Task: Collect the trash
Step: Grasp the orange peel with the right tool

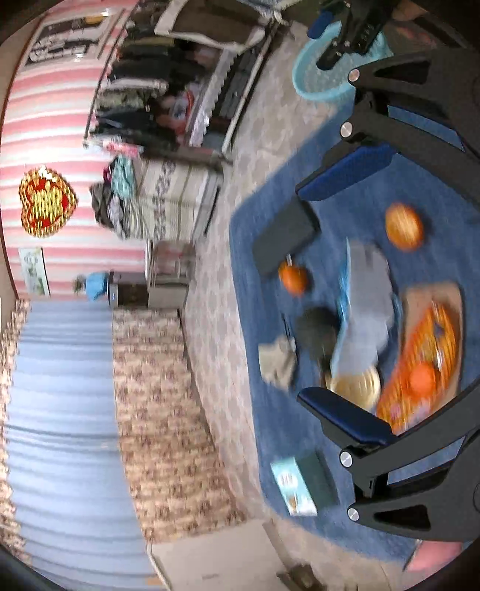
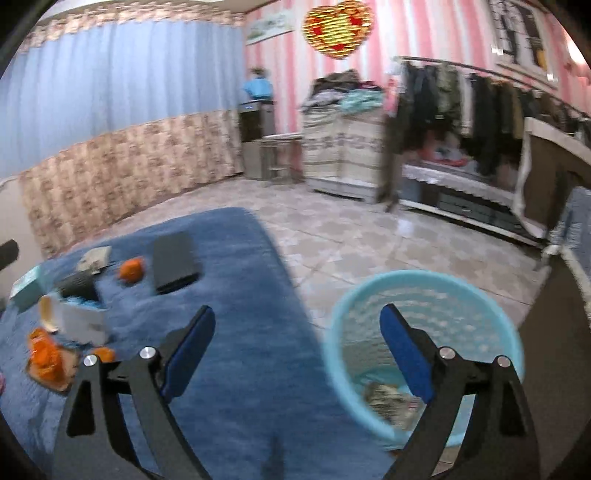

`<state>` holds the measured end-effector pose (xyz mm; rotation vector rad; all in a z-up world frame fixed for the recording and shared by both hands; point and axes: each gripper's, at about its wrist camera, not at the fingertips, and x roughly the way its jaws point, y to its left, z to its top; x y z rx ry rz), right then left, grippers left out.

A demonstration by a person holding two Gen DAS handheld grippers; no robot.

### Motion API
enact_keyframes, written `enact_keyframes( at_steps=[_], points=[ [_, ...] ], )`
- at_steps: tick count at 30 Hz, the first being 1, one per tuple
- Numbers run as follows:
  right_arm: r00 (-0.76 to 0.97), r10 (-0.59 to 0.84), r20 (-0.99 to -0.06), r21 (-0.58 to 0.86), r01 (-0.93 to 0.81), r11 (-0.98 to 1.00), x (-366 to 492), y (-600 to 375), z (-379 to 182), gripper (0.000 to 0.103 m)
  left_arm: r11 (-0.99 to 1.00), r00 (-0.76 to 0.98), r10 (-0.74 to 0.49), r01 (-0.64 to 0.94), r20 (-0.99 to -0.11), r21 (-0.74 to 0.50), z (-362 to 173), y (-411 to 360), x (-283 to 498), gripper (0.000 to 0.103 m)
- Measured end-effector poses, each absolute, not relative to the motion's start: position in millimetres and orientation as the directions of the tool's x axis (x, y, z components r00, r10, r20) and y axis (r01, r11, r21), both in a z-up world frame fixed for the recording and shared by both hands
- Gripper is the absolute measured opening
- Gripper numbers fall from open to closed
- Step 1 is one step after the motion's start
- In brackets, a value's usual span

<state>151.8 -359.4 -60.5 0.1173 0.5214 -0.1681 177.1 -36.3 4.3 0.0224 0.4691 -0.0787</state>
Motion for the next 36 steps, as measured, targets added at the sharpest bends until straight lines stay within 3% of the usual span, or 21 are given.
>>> enact_keyframes(
  at_steps=[17, 25, 29, 31, 35, 36],
  points=[
    [0.804, 0.144, -0.577, -0.044, -0.207, 0.977, 170.5, -198.8, -101.3, 0.089, 0.993, 0.817, 0.095, -0.12, -0.569, -0.006, -66.9, 86.3, 157.6, 0.098],
    [0.759, 0.164, -0.63, 0.001, -0.21, 0.978, 182.8, -192.8, -117.5, 0.087, 0.989, 0.798, 0.117, -0.148, -0.591, -0.004, -89.1, 95.4, 155.5, 0.098],
    [0.735, 0.18, -0.653, 0.021, -0.221, 0.975, 193.9, -192.7, -123.9, 0.07, 0.987, 0.793, 0.128, -0.161, -0.595, -0.002, -93.6, 95.7, 157.6, 0.098],
    [0.721, 0.201, -0.663, 0.036, -0.237, 0.971, 197.4, -191.6, -127.5, 0.066, 0.988, 0.791, 0.118, -0.154, -0.6, -0.009, -95.0, 95.9, 158.8, 0.098],
    [0.689, 0.263, -0.676, 0.058, -0.306, 0.95, 198.9, -185.5, -129.6, 0.04, 0.991, 0.796, 0.103, -0.133, -0.597, -0.005, -93.3, 87.3, 160.6, 0.098],
    [0.688, 0.266, -0.675, 0.054, -0.313, 0.948, 198.5, -184.0, -129.9, 0.038, 0.993, 0.796, 0.091, -0.119, -0.598, -0.007, -93.2, 83.5, 161.2, 0.098]
  ],
)
